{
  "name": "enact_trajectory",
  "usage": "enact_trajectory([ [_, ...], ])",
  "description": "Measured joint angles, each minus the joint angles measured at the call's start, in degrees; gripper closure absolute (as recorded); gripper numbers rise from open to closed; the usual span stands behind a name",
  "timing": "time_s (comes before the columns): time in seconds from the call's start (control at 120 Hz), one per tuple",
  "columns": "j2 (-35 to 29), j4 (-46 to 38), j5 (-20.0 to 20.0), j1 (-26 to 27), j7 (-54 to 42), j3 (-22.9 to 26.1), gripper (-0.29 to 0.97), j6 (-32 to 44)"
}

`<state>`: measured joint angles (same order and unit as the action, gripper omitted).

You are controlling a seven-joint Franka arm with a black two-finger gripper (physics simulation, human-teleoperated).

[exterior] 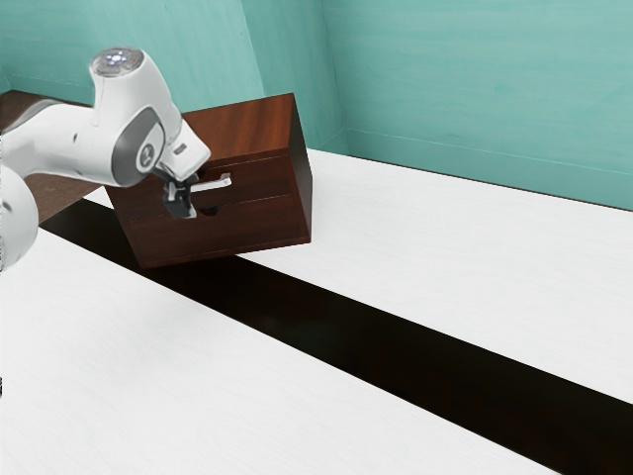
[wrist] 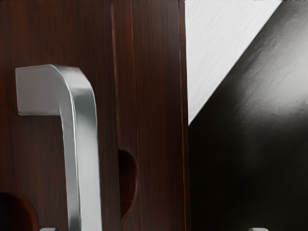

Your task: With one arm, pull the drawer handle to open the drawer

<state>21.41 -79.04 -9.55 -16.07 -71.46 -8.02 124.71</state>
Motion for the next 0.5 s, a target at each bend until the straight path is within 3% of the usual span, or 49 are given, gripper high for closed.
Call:
enact_trajectory([
  [0.35, 2.6, 0.5, 1.5, 0.0, -0.3, 1.3, 0.1, 1.5],
  [0.5, -0.1, -3.3, 1.0, -0.3, -0.4, 1.6, 0.19, 1.8],
])
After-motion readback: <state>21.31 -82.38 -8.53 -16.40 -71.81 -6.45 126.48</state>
